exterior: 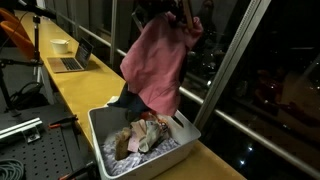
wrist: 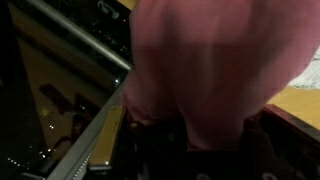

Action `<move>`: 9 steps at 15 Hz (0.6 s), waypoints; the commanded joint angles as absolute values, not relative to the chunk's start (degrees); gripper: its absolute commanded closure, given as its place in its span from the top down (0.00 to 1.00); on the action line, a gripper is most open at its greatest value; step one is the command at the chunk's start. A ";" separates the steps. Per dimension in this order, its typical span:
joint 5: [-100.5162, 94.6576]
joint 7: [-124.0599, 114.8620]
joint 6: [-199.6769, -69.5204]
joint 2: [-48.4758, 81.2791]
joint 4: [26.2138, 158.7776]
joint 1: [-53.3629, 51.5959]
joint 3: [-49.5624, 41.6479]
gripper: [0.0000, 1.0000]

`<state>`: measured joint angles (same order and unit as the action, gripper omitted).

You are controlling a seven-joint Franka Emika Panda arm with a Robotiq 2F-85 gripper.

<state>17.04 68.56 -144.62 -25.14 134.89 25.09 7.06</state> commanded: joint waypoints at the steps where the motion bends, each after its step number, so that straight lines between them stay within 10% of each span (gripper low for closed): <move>1: 11.22 68.41 -140.63 -27.13 133.07 16.05 -6.77 0.00; 9: 8.21 61.57 -142.14 -25.34 134.18 3.72 -8.91 0.00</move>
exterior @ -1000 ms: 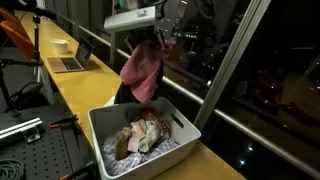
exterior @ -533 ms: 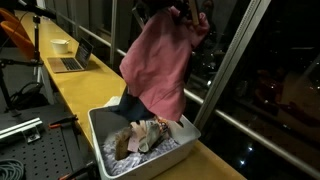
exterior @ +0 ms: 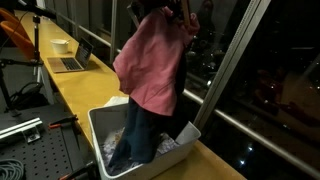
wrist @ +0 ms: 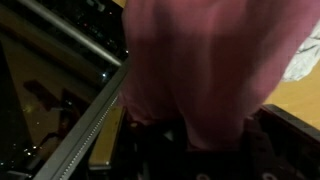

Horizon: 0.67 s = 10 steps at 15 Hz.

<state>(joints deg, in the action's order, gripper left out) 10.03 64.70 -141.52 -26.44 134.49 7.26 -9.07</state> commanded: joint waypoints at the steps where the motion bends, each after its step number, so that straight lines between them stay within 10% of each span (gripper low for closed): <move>1: 8.30 61.24 -142.37 -24.83 134.55 2.59 -9.13 0.00; 8: 8.04 60.92 -143.01 -21.02 137.14 1.22 -10.02 0.00; 9: 7.88 60.54 -142.86 -20.70 137.21 1.21 -9.64 0.25; 10: 7.64 60.33 -143.01 -20.49 137.37 0.89 -8.99 0.26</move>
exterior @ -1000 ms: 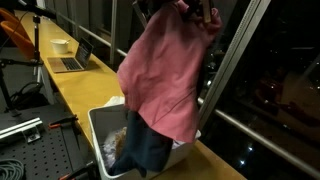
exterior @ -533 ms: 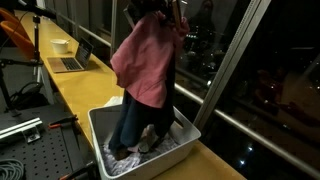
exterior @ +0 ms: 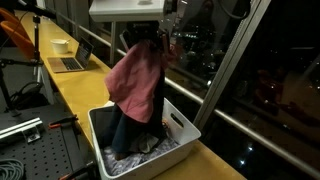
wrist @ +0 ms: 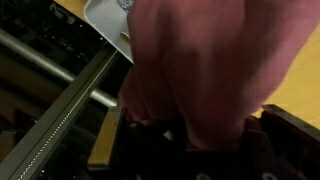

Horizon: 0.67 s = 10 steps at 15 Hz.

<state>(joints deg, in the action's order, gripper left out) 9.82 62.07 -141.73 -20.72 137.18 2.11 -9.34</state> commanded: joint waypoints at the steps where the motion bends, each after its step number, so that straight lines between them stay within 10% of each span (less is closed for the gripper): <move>1: 6.97 59.80 -143.16 -20.48 137.59 0.79 -8.25 0.33; 10: -10.32 45.21 -144.63 -19.24 136.62 -2.80 3.31 0.97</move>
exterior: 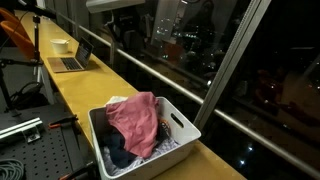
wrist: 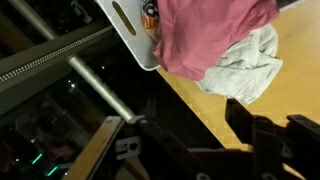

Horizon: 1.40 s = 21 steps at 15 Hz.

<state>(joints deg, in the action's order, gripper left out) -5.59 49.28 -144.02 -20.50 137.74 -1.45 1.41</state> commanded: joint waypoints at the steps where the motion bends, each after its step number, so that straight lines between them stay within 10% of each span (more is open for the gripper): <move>1: -10.94 44.56 -144.55 -18.87 136.51 -3.73 3.59 1.00; 21: -8.49 54.50 -162.38 32.86 117.49 -1.34 11.03 1.00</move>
